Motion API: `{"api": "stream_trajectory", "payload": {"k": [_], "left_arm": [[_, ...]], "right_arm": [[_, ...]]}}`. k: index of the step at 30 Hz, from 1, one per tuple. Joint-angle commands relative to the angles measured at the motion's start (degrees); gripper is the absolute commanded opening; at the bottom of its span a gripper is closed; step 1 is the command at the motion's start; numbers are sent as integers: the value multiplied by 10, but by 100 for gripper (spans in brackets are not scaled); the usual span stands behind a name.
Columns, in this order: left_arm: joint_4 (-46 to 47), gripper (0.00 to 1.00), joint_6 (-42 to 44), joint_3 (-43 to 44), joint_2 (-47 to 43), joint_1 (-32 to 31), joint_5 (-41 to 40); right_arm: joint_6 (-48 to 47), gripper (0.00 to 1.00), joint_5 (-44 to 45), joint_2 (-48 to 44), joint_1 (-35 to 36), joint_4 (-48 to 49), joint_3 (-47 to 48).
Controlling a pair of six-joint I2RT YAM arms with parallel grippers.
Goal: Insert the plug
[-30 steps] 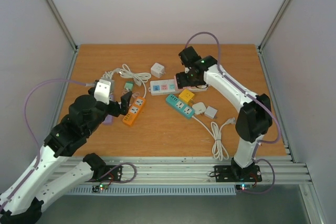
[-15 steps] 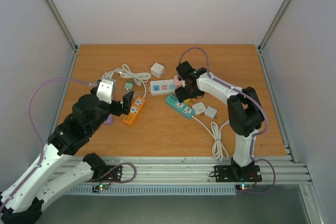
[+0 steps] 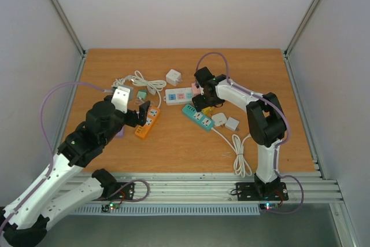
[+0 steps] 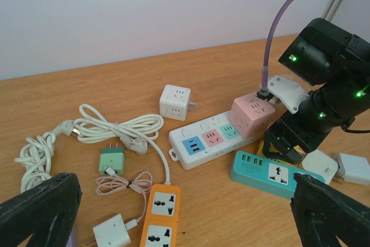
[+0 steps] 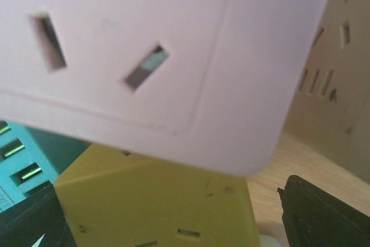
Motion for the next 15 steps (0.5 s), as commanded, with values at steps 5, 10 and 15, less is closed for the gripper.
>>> {"api": "stream_trajectory", "payload": {"k": [5,10,15], "left_arm": [[31,99,8,-3,7,2,7],[28,99,-8,0,7,2,24],[21,99,-39,8,2,1,61]], "right_arm": [[-8,71,-16,-2,-4,15,12],[8,59,-21,-53,-3,25,-21],[42,58,-38,-135,-2,55,-58]]}}
